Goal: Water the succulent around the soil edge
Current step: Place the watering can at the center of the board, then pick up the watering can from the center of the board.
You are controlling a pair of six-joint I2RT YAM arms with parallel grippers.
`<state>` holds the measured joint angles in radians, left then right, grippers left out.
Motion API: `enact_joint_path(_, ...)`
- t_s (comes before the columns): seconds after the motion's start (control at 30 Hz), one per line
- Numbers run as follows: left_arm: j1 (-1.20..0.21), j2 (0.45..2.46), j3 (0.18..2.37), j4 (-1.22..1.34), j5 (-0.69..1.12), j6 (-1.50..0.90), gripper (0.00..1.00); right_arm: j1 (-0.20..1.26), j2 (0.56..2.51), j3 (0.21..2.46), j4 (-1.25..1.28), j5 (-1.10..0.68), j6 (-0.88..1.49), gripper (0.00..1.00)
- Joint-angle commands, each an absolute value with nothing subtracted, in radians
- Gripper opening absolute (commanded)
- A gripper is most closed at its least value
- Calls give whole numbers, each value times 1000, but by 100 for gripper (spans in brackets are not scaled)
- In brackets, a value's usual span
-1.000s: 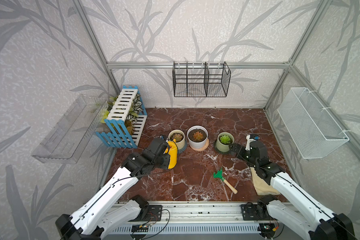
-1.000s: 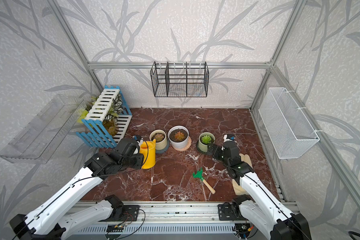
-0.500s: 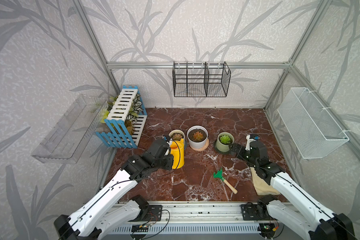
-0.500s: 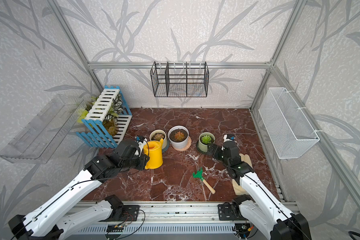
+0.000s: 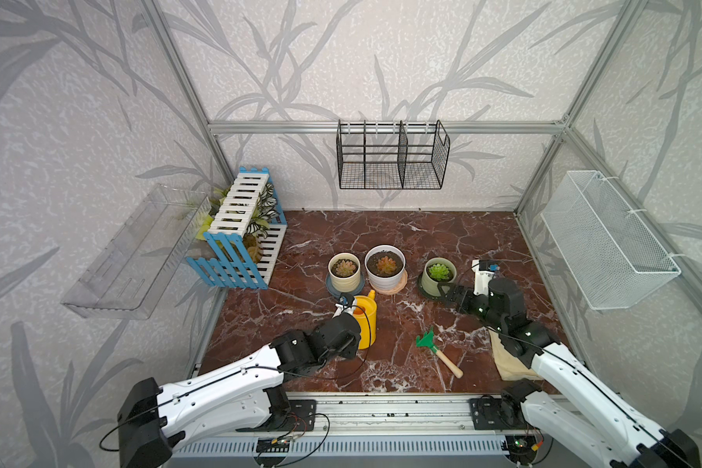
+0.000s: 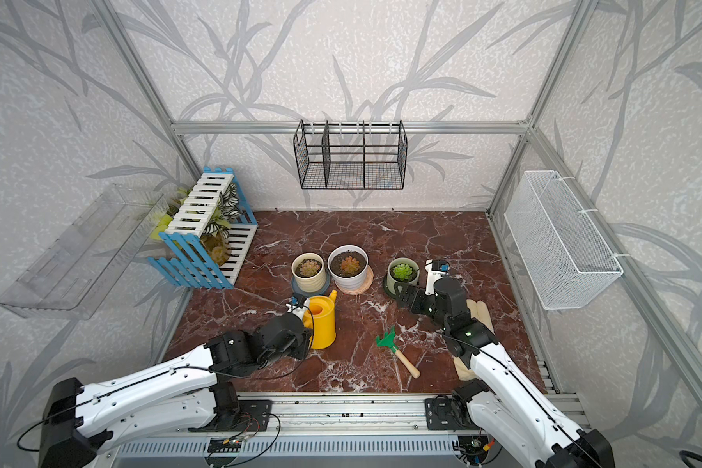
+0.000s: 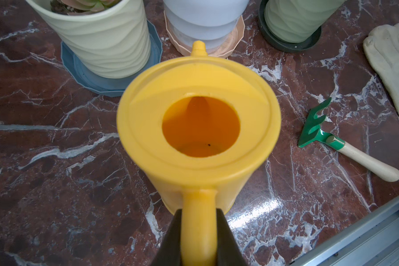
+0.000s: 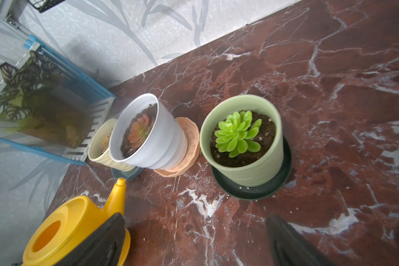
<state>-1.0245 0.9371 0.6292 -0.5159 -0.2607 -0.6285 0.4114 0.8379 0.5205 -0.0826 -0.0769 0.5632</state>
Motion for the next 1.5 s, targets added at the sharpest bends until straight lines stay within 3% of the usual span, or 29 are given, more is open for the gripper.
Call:
enact_joint_path(0.0,-1042,967,614,-379,-294,-674,1,458,829,535,-121,-19,541,97)
enact_joint_path(0.2,-1064,1020,591,-338,-237,-670,25,523,806,520,-168,31,536,97)
enact_joint_path(0.33,-1066,1016,584,-305,-184,-658,48,554,782,525,-205,50,519,97)
enact_joint_path(0.5,-1066,1024,579,-246,-73,-640,61,602,784,532,-234,67,504,97)
enact_joint_path(0.8,-1065,1130,600,-39,167,-597,65,733,800,516,-244,77,475,97)
enact_joint_path(0.9,-1065,1146,640,-35,169,-570,65,778,802,497,-221,45,454,97)
enact_joint_path(1.17,-1066,957,663,-201,-74,-562,66,979,895,466,-99,61,417,97)
enact_joint_path(1.47,-1065,699,637,-396,-370,-601,69,1139,1212,591,13,130,368,91)
